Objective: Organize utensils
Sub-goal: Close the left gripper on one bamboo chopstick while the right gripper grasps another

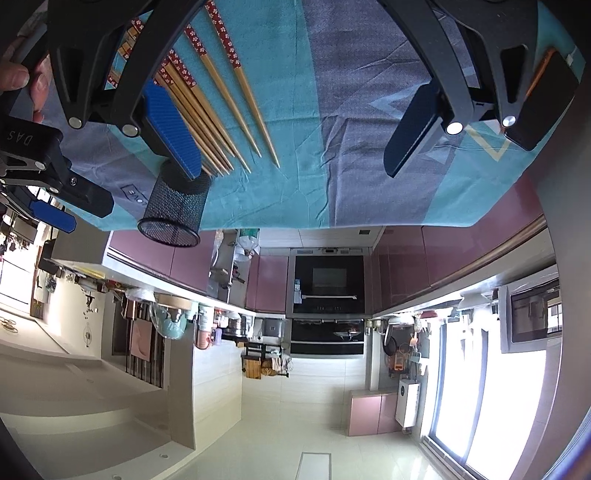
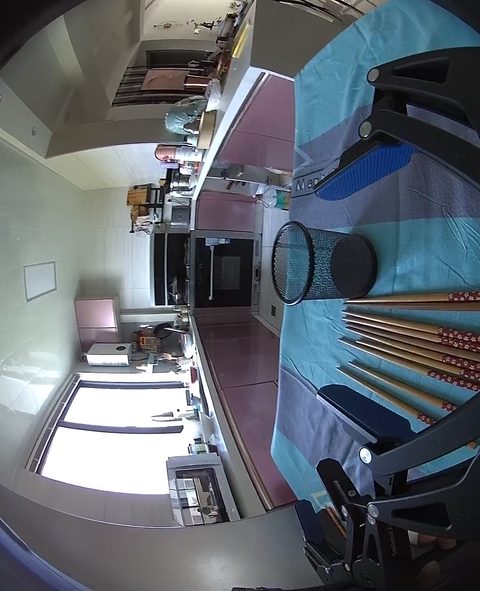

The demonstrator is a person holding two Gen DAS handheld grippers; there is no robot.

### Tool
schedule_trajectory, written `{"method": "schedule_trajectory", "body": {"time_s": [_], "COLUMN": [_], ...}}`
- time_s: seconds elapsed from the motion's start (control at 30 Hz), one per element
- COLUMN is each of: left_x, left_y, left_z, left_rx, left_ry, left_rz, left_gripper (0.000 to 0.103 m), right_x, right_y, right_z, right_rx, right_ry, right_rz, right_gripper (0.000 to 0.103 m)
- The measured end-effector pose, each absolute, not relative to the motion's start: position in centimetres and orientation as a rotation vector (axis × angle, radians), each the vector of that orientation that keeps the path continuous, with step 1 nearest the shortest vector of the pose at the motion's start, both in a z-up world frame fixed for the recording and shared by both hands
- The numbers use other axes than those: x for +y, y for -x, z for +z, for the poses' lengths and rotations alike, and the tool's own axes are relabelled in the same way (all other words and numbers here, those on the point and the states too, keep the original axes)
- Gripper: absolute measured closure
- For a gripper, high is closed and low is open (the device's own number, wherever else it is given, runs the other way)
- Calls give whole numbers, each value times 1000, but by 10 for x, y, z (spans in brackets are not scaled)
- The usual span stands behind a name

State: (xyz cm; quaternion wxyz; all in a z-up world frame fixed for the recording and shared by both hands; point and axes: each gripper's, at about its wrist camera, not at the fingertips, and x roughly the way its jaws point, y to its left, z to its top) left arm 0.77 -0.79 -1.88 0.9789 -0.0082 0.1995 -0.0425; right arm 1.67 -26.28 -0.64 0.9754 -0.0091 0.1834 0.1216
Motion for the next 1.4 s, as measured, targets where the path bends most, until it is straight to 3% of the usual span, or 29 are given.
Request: {"method": "schedule_trajectory", "body": {"time_s": [0.2,0.47,0.77,1.0,1.4], "left_x": [-12,-21,-32,-37,-48], "left_y": [-31,-62,-93,-110,-132], "left_z": [-36,-63,-83,-93,-98], "left_rx": [528,676,804,876,902], "left_ry": [-14,-55,-56,-38,-80], "left_rz": [-135,-165,-226,-265,-278], "left_gripper": [6,20,37,52,60], "right_x": [-265,-272,-267,-266,-251], "right_y": [-34,-62,-83,-92,-105], "right_z": [-32,-60,-77,-85,-87], "right_rx": [538,728,849,892,911], "right_ry": [31,15,47,48,126], "right_rz": [266,287,319,333,351], "right_gripper": [8,36,60,66,69]}}
